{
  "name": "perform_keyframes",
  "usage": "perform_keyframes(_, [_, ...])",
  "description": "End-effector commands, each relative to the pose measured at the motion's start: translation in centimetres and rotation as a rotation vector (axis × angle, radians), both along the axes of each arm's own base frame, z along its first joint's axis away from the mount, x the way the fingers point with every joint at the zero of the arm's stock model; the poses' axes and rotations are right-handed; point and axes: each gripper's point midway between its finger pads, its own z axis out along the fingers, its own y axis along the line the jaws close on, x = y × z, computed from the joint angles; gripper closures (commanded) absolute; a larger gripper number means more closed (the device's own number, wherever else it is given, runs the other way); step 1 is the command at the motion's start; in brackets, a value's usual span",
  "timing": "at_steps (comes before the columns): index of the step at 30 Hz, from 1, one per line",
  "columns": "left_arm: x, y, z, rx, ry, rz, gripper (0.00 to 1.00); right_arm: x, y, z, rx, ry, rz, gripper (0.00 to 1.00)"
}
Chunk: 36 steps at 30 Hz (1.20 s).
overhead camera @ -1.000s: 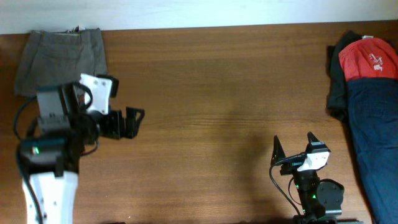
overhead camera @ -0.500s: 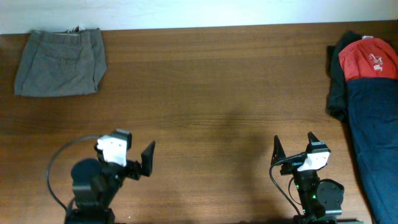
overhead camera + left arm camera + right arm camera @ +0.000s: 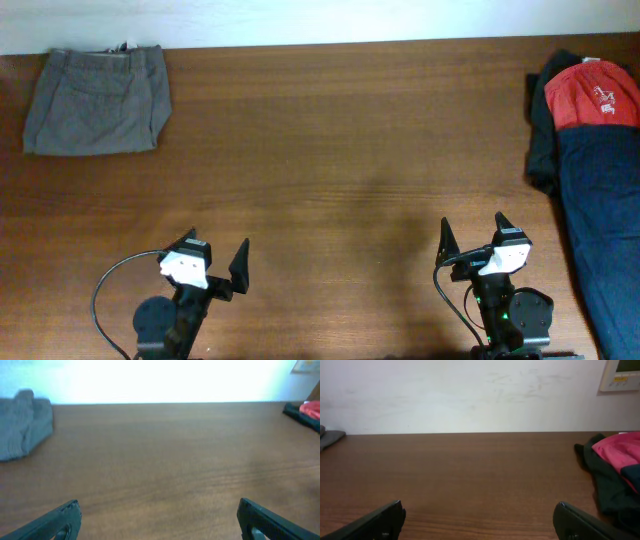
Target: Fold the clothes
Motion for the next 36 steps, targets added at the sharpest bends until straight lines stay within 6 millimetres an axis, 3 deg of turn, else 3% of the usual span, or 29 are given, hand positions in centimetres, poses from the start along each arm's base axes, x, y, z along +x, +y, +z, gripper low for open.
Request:
perform_keyframes(1, [0.1, 0.8, 0.6, 0.001, -0.044, 0.051, 0.01, 0.0, 0.0, -0.2, 0.007, 0.004, 0.0, 0.01])
perform_keyframes(14, [0.4, 2.8, 4.9, 0.008, -0.254, 0.17, 0.01, 0.0, 0.0, -0.2, 0.007, 0.004, 0.0, 0.01])
perform_keyframes(20, [0.4, 3.2, 1.9, 0.023, -0.133, 0.192, 0.01, 0.0, 0.0, -0.2, 0.007, 0.004, -0.001, 0.01])
perform_keyframes(36, [0.4, 3.2, 1.9, 0.023, -0.131, 0.192, 0.01, 0.0, 0.0, -0.2, 0.007, 0.004, 0.0, 0.01])
